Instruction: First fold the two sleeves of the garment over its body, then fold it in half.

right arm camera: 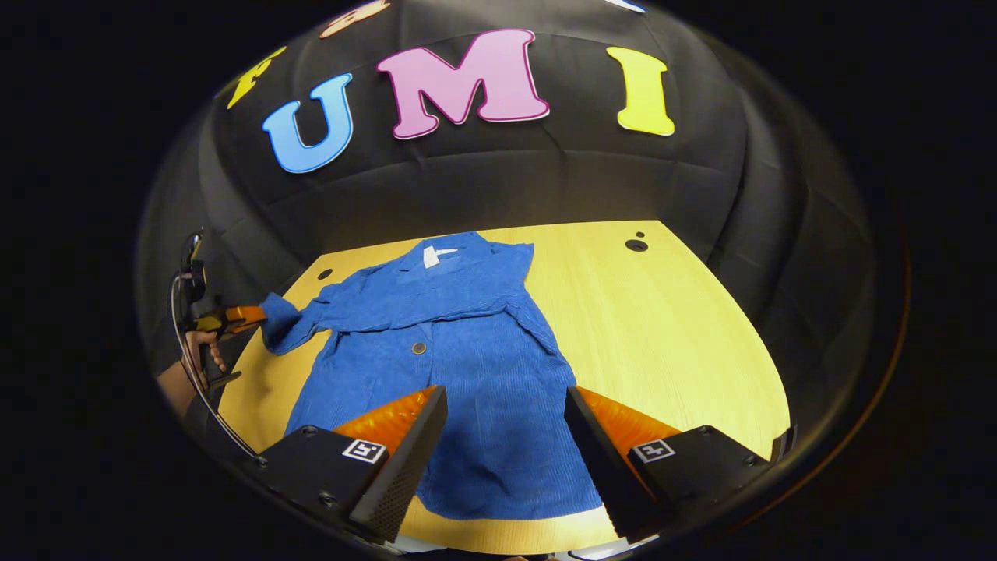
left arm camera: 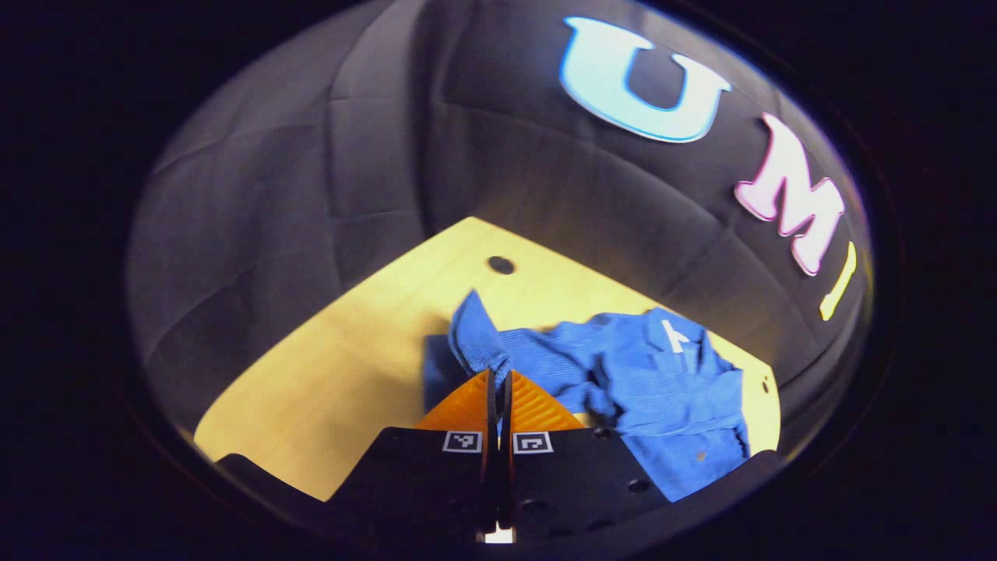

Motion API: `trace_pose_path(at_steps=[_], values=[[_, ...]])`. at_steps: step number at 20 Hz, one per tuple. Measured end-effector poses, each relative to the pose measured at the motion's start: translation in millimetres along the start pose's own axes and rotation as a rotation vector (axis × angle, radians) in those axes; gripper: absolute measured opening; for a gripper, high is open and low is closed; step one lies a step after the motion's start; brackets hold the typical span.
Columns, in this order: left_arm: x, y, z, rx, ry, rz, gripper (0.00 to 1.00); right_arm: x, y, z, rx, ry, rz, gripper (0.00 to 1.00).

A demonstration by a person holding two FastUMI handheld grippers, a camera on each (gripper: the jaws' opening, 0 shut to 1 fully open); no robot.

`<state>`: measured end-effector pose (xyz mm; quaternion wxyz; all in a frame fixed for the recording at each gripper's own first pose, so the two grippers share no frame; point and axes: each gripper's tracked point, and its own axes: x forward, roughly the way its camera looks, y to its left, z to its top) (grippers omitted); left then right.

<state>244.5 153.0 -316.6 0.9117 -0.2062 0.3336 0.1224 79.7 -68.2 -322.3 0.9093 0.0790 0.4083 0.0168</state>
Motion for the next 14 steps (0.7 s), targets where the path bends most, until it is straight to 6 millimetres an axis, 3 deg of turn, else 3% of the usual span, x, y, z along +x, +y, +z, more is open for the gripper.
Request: trace_pose_path(at_steps=[5, 10, 12, 13, 14], values=[[2.3, -172.2, -10.0, 0.103, -0.003, -0.229, 0.0, 14.6, -27.3, -2.7, 0.037, -0.025, -0.027, 0.98], [19.1, -330.7, -63.9, 0.091, 0.101, -0.446, 0.0, 20.5, -47.8, 0.2, 0.058, -0.057, -0.037, 0.98], [32.6, -366.9, -77.9, 0.087, 0.119, -0.47, 0.0, 17.0, -60.8, -1.9, 0.063, -0.066, -0.05, 0.98], [39.3, -364.2, -85.2, 0.092, 0.119, -0.458, 0.0, 14.3, -68.0, -6.1, 0.068, -0.06, -0.055, 0.98], [48.3, -375.9, -95.0, 0.091, 0.125, -0.458, 0.0, 13.7, -74.7, -10.8, 0.077, -0.05, -0.061, 0.98]])
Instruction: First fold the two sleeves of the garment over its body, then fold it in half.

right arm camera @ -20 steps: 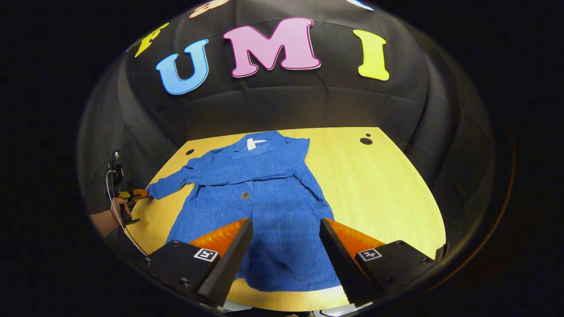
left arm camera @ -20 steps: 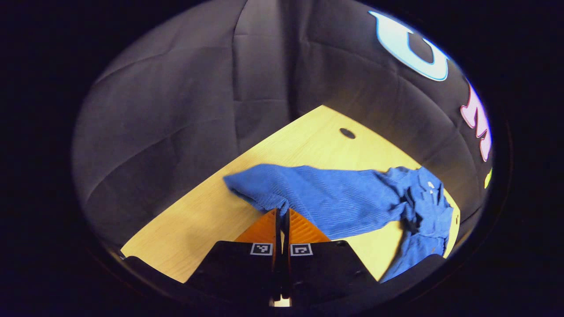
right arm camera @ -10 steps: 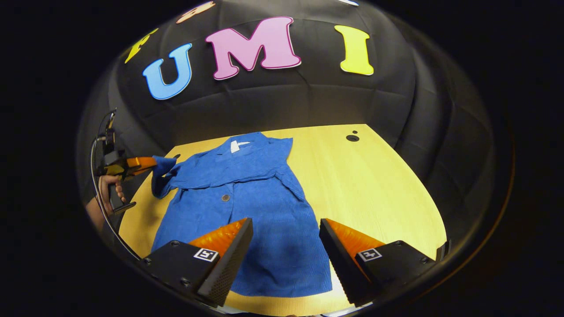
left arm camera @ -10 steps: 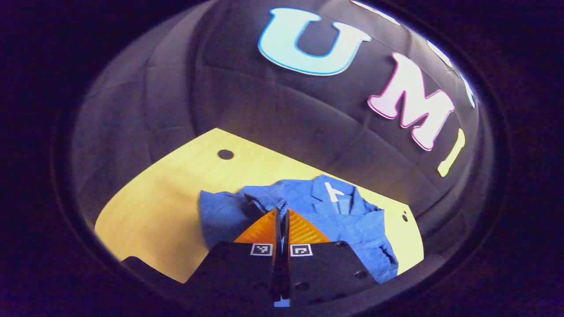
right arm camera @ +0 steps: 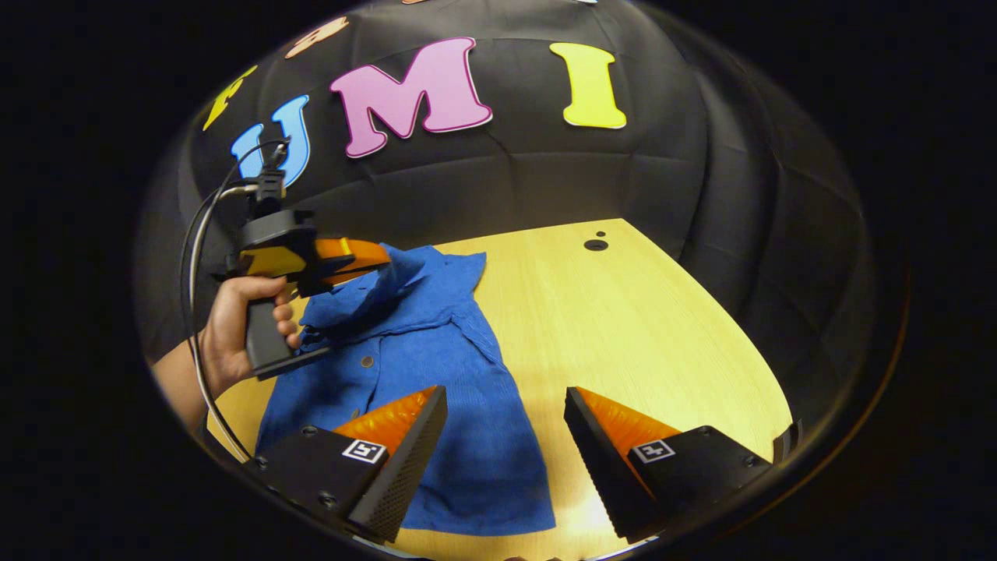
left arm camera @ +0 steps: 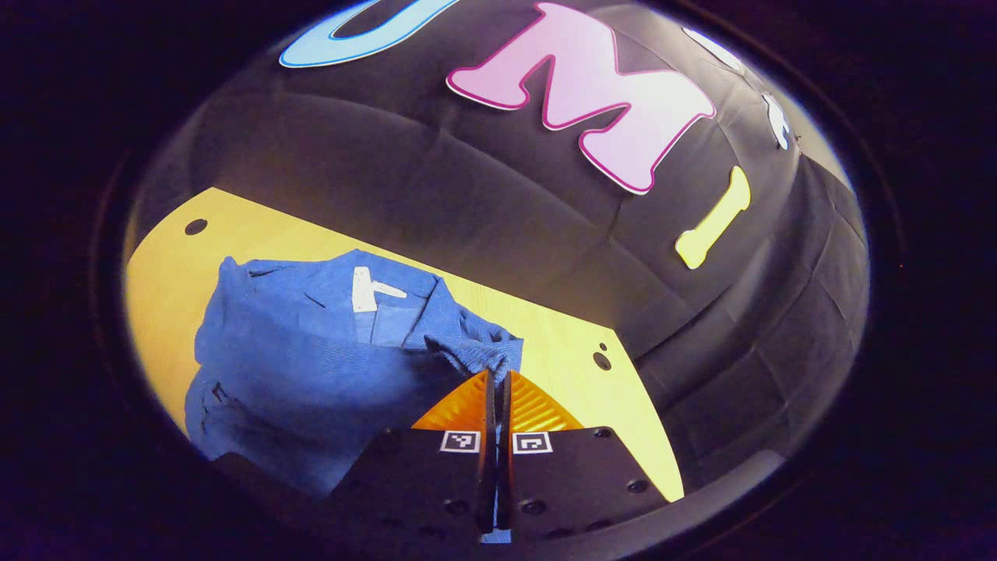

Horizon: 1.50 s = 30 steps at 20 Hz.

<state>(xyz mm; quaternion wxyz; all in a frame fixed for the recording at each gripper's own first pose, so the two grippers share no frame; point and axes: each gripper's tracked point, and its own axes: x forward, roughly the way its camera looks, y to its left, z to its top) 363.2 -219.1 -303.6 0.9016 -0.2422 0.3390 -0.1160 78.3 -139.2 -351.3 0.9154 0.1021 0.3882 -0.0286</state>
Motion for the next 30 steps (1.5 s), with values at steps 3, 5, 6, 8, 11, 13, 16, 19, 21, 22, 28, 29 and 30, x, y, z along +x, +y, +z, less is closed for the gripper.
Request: trace_pose_path(at_steps=[3, 5, 6, 8, 11, 13, 16, 19, 21, 22, 28, 29, 30], values=[[15.8, -17.2, -6.2, -0.029, 0.026, -0.001, 0.6, -1.5, -18.5, -8.7, 0.036, 0.027, -0.012, 0.98], [20.0, -4.1, -10.1, -0.019, 0.014, 0.037, 0.85, 2.2, -25.5, -11.9, 0.04, 0.045, -0.018, 0.98], [9.9, 4.7, -8.7, -0.007, 0.011, 0.059, 0.84, 3.3, -29.0, -12.8, 0.037, 0.054, -0.019, 0.98], [-14.2, 22.2, -11.0, 0.018, 0.014, 0.102, 0.84, 3.1, -32.1, -19.0, 0.03, 0.072, -0.012, 0.98], [-71.1, 54.1, -17.3, 0.079, 0.008, 0.182, 0.85, 3.9, -29.4, -31.1, 0.019, 0.121, 0.009, 0.98], [-119.1, 74.5, -33.7, 0.104, 0.026, 0.224, 0.85, 4.2, -26.2, -43.8, 0.009, 0.17, 0.022, 0.98], [-195.9, 109.2, -86.8, 0.104, 0.129, 0.273, 0.85, 5.9, -21.0, -62.2, -0.002, 0.239, 0.04, 0.98], [-260.0, 151.2, -138.6, 0.114, 0.231, 0.366, 0.85, -3.2, -21.4, -88.7, -0.016, 0.312, 0.05, 0.98], [-292.8, 177.5, -166.0, 0.14, 0.29, 0.43, 0.85, -3.4, -21.4, -101.0, -0.017, 0.353, 0.059, 0.98], [-302.2, 186.3, -176.7, 0.142, 0.313, 0.449, 0.85, -2.5, -22.0, -106.2, -0.022, 0.37, 0.06, 0.98], [-318.3, 225.1, -223.4, 0.107, 0.419, 0.528, 0.85, -1.9, -23.2, -130.9, -0.05, 0.449, 0.049, 0.98], [-317.4, 229.4, -222.0, 0.112, 0.409, 0.559, 0.85, 1.4, -22.3, -127.5, -0.071, 0.421, 0.045, 0.98], [-310.8, 231.8, -219.3, 0.127, 0.39, 0.544, 0.86, 4.5, -18.6, -126.5, -0.09, 0.425, 0.051, 0.98]])
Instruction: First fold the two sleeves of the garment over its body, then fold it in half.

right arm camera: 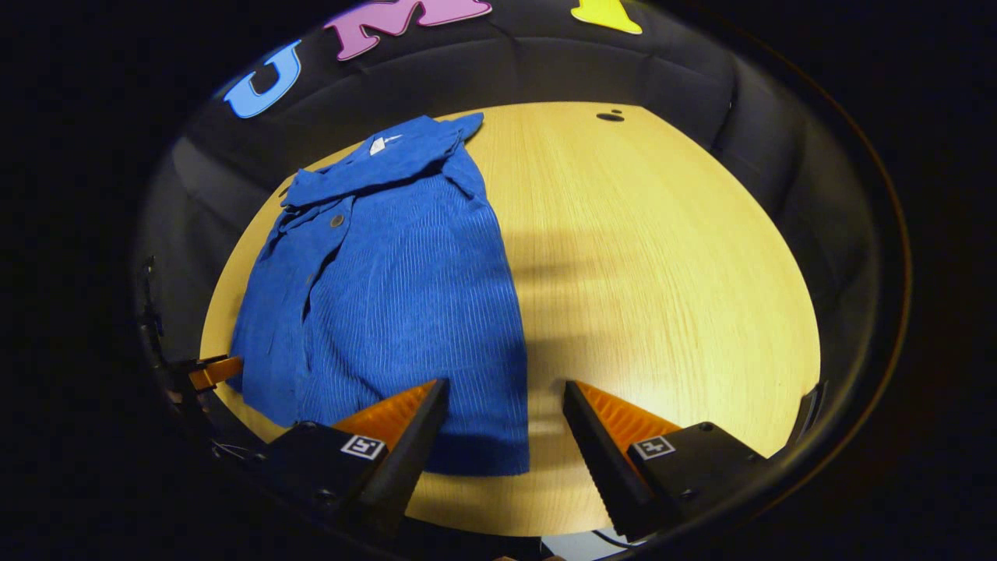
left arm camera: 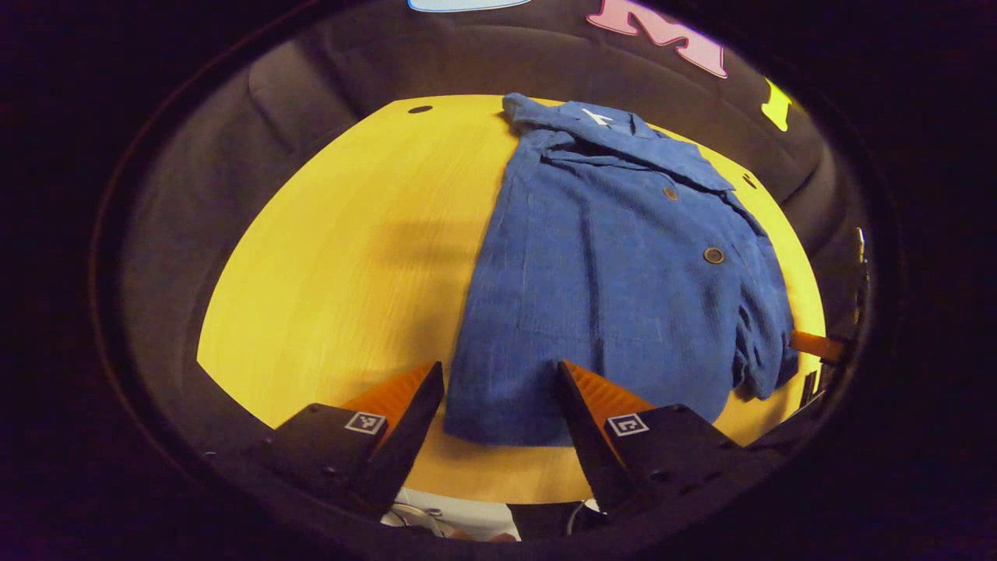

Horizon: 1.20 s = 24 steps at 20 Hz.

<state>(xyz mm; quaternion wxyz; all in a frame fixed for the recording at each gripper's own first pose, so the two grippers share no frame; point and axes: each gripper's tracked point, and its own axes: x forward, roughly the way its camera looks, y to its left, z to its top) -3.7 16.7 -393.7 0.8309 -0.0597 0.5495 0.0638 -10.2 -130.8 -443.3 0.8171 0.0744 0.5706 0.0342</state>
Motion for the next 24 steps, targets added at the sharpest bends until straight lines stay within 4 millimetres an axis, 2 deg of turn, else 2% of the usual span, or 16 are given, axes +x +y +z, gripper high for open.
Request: trace_pose_path(at_steps=[1, 3, 4, 5, 6, 7, 8, 9, 10, 11, 12, 13, 15, 17, 20, 24], values=[[4.3, -2.8, 0.1, 0.006, 0.01, 0.009, 0.84, -0.2, 1.4, -5.5, -0.023, 0.021, -0.015, 0.98], [-0.6, -8.8, -3.6, 0.052, 0.02, -0.007, 0.84, 3.7, 1.0, -8.5, -0.071, 0.036, -0.041, 0.99], [1.6, -14.7, -2.7, 0.07, 0.023, -0.014, 0.8, 3.5, -2.0, -9.3, -0.097, 0.041, -0.072, 0.98], [1.9, -21.0, -3.2, 0.084, 0.03, -0.025, 0.8, 4.0, -0.9, -11.9, -0.102, 0.059, -0.076, 0.98], [2.0, -24.8, -3.3, 0.088, 0.034, -0.025, 0.7, 2.1, 3.3, -11.9, -0.083, 0.063, -0.078, 0.8], [0.7, -30.7, -3.8, 0.08, 0.038, -0.028, 0.6, 2.9, 5.8, -12.6, -0.064, 0.069, -0.078, 0.76], [2.7, -35.4, -3.1, 0.065, 0.043, -0.027, 0.39, 4.6, 10.9, -12.7, -0.043, 0.074, -0.067, 0.55], [2.2, -40.6, -2.8, 0.045, 0.037, -0.026, 0.29, 6.1, 17.4, -12.4, -0.011, 0.081, -0.046, 0.44], [3.7, -46.5, -5.8, 0.041, 0.041, -0.034, 0.13, 6.3, 20.6, -14.8, 0.022, 0.098, -0.041, 0.18], [-1.7, -52.7, -6.4, 0.042, 0.037, -0.053, 0.1, 5.9, 25.9, -9.7, 0.041, 0.081, -0.014, 0.05], [-3.5, -61.9, -8.9, 0.042, 0.037, -0.085, 0.02, 8.8, 39.7, -13.4, 0.057, 0.107, 0.053, 0.08], [-5.4, -72.5, -11.4, 0.03, 0.043, -0.118, 0.01, 7.5, 49.8, -17.4, 0.087, 0.127, 0.112, 0.05], [-6.4, -88.6, -12.9, -0.008, 0.059, -0.197, 0.0, 6.8, 56.5, -17.8, 0.154, 0.156, 0.149, 0.05], [-5.1, -85.6, -14.0, -0.042, 0.058, -0.206, 0.0, 9.5, 53.3, -12.0, 0.186, 0.139, 0.12, 0.05], [-12.6, -88.7, -9.8, -0.056, 0.049, -0.238, 0.0, 8.7, 63.6, -4.9, 0.135, 0.119, 0.095, 0.05], [-34.8, -96.7, 18.7, -0.069, -0.015, -0.302, 0.0, -8.3, 82.4, 37.7, 0.095, 0.044, 0.13, 0.05]])
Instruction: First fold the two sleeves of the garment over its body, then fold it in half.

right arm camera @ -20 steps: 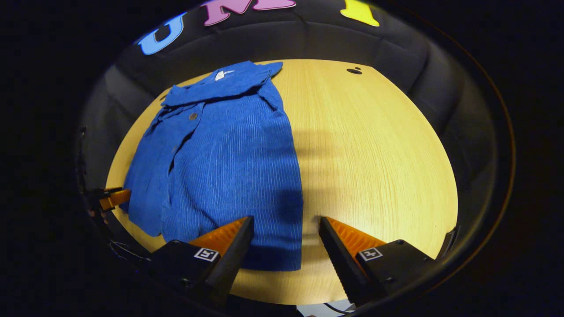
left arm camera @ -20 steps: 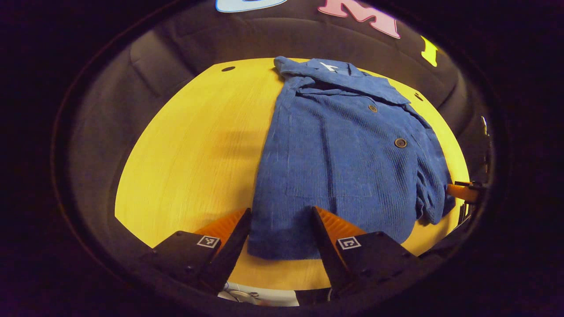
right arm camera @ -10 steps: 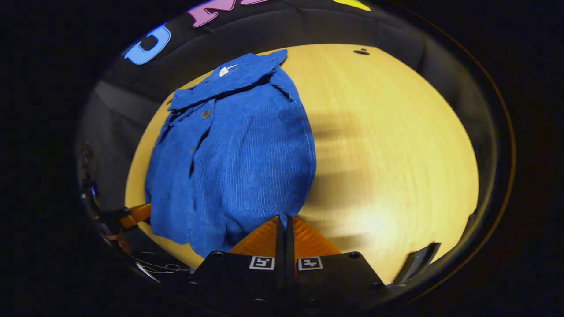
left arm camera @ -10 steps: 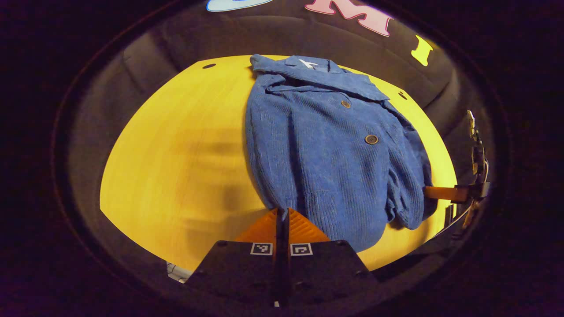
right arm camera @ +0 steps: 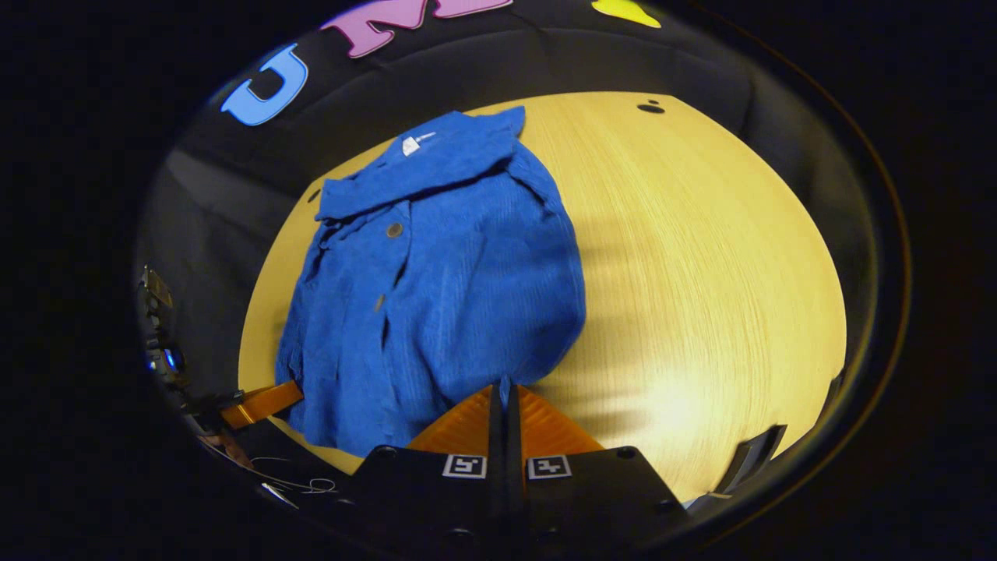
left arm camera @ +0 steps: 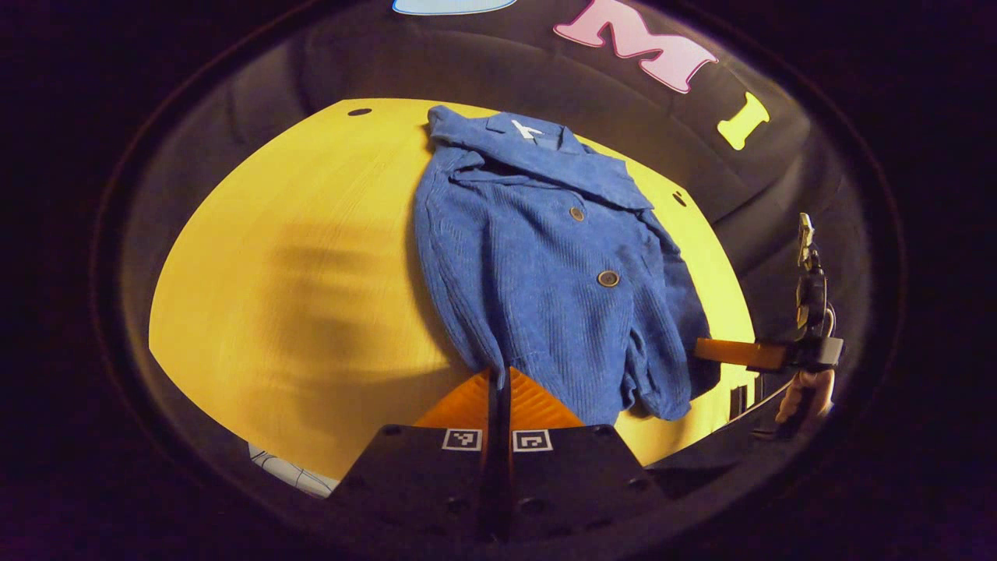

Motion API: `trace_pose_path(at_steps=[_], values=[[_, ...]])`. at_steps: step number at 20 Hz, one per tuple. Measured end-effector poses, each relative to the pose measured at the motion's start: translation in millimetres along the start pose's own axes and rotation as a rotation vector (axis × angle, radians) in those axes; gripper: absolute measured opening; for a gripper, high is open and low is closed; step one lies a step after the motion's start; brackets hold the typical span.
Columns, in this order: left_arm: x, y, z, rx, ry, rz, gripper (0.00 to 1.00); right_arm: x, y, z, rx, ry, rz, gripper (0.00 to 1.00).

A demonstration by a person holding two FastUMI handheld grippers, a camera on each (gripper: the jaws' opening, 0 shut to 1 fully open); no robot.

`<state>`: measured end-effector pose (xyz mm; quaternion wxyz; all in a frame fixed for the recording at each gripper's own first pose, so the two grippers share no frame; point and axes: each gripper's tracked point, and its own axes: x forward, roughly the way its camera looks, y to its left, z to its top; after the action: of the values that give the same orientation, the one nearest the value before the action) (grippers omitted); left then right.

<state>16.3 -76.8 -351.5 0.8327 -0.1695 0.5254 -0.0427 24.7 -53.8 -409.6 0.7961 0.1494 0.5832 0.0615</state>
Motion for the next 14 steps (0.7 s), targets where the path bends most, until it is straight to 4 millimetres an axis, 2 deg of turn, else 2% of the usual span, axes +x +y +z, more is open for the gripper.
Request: trace_pose_path(at_steps=[3, 5, 11, 14], values=[[-15.5, -11.1, 31.3, -0.011, -0.058, -0.03, 0.0, -9.5, 19.4, 48.0, 0.001, -0.076, 0.041, 0.04], [-23.9, -19.6, 60.7, -0.021, -0.102, -0.05, 0.0, -16.6, 27.7, 77.5, -0.013, -0.116, 0.062, 0.04], [-39.8, -37.6, 162.9, -0.012, -0.237, -0.085, 0.0, -29.2, 49.8, 172.3, -0.049, -0.225, 0.126, 0.04], [-37.4, -40.7, 217.9, 0.004, -0.307, -0.09, 0.0, -22.5, 53.2, 222.8, -0.078, -0.278, 0.139, 0.05]])
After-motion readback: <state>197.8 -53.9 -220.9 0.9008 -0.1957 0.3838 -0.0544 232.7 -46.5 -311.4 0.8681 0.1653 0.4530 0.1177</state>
